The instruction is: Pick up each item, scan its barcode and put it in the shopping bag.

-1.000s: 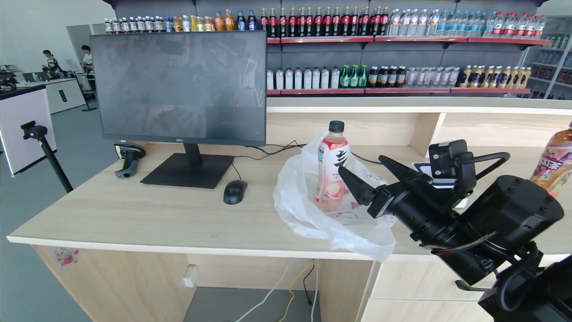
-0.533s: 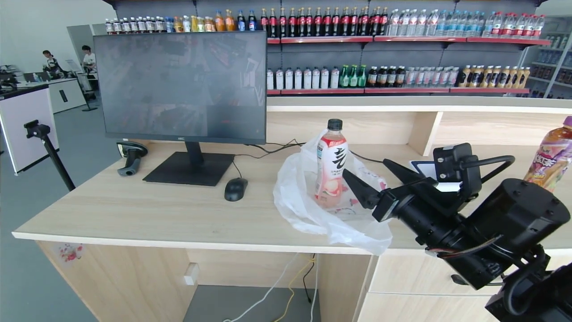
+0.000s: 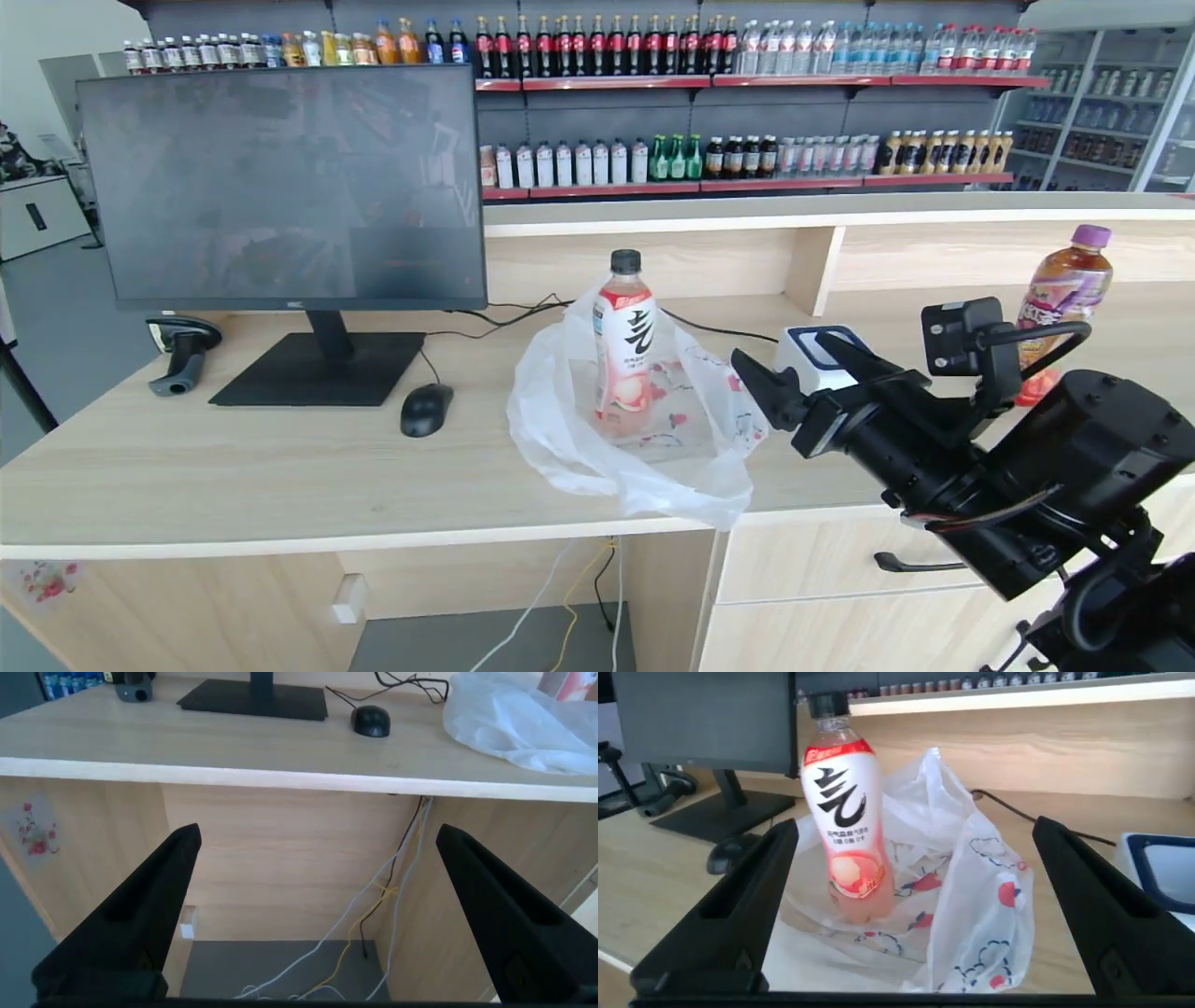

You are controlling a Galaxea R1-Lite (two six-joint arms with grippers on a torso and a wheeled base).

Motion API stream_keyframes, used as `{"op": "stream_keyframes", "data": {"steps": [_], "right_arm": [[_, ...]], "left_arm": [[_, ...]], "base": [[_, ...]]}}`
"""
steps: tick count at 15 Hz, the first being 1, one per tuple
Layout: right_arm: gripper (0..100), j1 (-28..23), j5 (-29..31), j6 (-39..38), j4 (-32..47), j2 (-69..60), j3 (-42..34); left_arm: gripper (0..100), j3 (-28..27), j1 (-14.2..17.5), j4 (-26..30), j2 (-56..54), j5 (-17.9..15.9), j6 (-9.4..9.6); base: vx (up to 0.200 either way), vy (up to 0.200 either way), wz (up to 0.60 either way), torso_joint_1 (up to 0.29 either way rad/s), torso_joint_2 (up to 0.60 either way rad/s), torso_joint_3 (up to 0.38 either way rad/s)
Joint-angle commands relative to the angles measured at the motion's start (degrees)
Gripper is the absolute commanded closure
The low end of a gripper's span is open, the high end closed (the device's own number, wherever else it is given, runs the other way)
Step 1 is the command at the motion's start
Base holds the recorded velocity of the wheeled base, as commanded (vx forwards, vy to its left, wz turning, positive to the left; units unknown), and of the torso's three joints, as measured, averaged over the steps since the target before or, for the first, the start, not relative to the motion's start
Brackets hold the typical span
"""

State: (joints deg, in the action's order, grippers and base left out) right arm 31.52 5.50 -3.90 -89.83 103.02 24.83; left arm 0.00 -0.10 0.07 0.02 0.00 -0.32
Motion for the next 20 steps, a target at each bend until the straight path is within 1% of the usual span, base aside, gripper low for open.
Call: {"op": "stream_keyframes", "data": {"steps": [1,3,20], "right_arm": [[0,0.29,-0.05,0.03,-0.17,-0.01,0.22],[0,0.82,-0.05,0.03,-0.17,-0.01,0.13],[0,0.56,-0.05,0.3,-0.17,-0.37,-0.05]], "left_arm": [[0,0.0,0.01,-0.07,-0.02,0.0,-0.03],[0,0.0,0.01,-0.07,-0.02,0.0,-0.12],[0,0.0,0.1,0.01,-0.02,0.0,-0.21]], "base": [[0.0,0.0,-0.6,0.017,0.0,-0.002],[0.0,0.0,0.0,0.0,0.0,0.0],[0.0,-0.2,0.0,0.005,0.0,0.005]]}}
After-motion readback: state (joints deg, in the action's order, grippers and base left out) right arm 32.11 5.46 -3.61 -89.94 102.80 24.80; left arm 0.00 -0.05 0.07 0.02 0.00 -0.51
